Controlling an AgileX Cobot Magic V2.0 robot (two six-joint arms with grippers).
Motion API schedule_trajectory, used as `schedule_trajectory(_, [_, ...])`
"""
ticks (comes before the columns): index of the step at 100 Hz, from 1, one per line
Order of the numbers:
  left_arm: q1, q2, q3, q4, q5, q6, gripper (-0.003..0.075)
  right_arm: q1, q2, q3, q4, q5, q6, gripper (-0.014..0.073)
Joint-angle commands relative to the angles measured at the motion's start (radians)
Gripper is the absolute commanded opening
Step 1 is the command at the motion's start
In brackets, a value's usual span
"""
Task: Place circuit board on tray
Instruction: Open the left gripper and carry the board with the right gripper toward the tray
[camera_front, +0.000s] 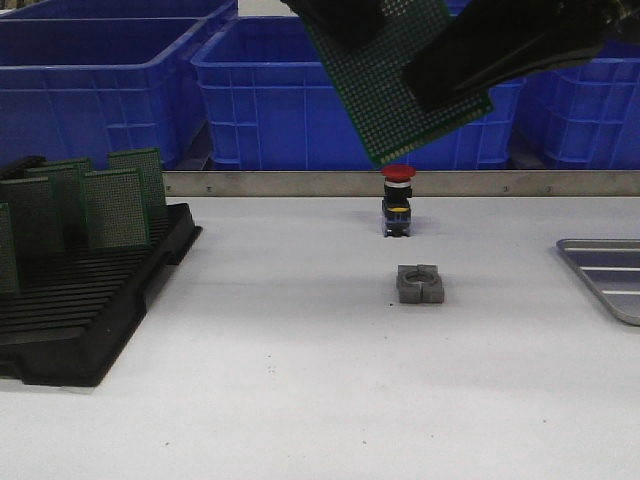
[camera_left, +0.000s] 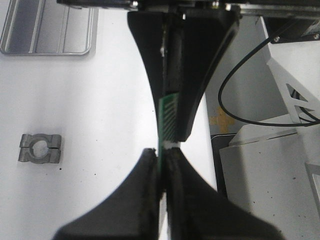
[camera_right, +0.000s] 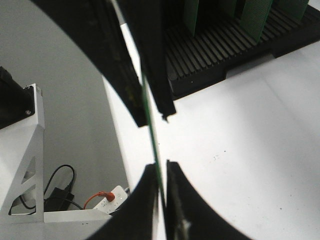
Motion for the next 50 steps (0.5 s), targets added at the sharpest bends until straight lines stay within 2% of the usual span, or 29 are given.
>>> schedule_trajectory(1, [-0.009, -0.048, -0.024, -0.066, 0.057, -0.007, 0.0007, -0.002, -0.023, -0.031, 0.075, -0.042, 0.014, -0.0068])
schedule_trajectory(11, [-0.009, -0.048, -0.024, -0.066, 0.057, -0.007, 0.0123, -0.002, -0.023, -0.031, 0.075, -0.045, 0.014, -0.0068])
schedule_trajectory(23, [-0.009, -0.048, -0.024, -0.066, 0.057, -0.007, 0.0368, -0.002, -0.023, -0.031, 0.075, -0.045, 0.014, -0.0068])
schedule_trajectory(30, [-0.009, -0.048, -0.024, -0.066, 0.055, -0.007, 0.0472, -0.002, -0.023, -0.031, 0.074, -0.045, 0.014, -0.0068])
schedule_trajectory(36, [-0.009, -0.048, -0.024, -0.066, 0.055, -0.007, 0.051, -0.002, -0.023, -0.031, 0.059, -0.047, 0.014, -0.0068])
schedule_trajectory(50, [-0.009, -0.048, -0.024, -0.068, 0.055, -0.007, 0.0504, -0.021, -0.034, -0.031, -0.022, -0.046, 0.067, -0.0068])
